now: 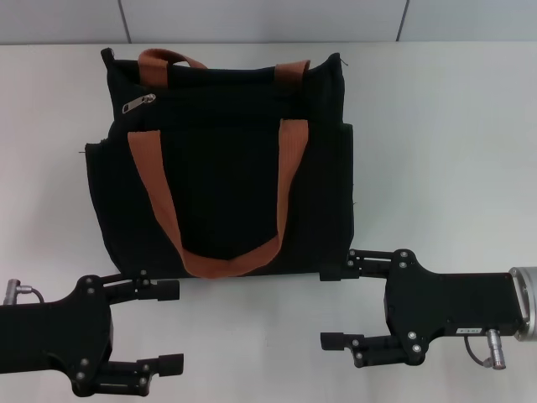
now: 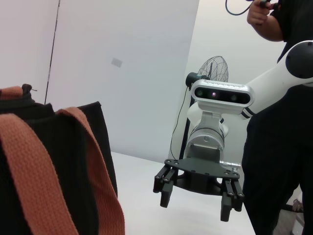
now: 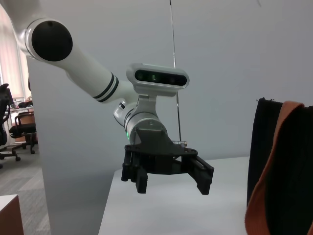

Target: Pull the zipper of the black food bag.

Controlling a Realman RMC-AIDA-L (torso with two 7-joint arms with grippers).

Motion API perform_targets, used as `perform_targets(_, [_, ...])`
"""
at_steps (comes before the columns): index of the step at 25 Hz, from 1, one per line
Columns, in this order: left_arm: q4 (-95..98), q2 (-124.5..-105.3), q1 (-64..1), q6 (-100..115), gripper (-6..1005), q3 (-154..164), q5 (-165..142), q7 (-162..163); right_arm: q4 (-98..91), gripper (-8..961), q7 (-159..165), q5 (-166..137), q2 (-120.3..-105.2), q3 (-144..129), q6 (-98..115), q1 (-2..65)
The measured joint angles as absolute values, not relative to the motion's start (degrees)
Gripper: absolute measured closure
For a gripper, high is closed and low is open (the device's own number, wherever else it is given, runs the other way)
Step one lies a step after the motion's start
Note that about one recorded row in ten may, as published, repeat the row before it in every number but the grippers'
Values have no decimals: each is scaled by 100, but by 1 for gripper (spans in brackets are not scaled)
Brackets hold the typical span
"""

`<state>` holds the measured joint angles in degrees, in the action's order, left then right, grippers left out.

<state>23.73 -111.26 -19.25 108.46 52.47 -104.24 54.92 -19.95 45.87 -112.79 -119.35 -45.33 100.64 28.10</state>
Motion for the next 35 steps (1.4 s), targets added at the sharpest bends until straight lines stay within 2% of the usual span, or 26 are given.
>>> perform_targets(16, [2372, -11141, -1946, 11124, 176, 5031, -10375, 5479, -1995, 215, 4588, -11285, -11936, -4536, 10067, 2812])
perform_targets(24, [2330, -11421, -1953, 11511, 178, 3736, -9369, 5446, -1995, 219, 4622, -11272, -11936, -4518, 10085, 2813])
perform_targets(28, [2307, -11499, -1829, 11358, 179, 2954, -8794, 5467, -1995, 222, 4631, -11268, -11935, -4502, 10093, 2803])
perform_targets(30, [2304, -11486, -1808, 11176, 179, 2669, -8754, 5473, -1995, 223, 4632, -11267, -11936, -4498, 10095, 2795])
perform_targets(35, [2304, -11257, -1840, 10119, 180, 2607, -8887, 5496, -1995, 226, 4630, -11267, -11935, -4484, 10099, 2787])
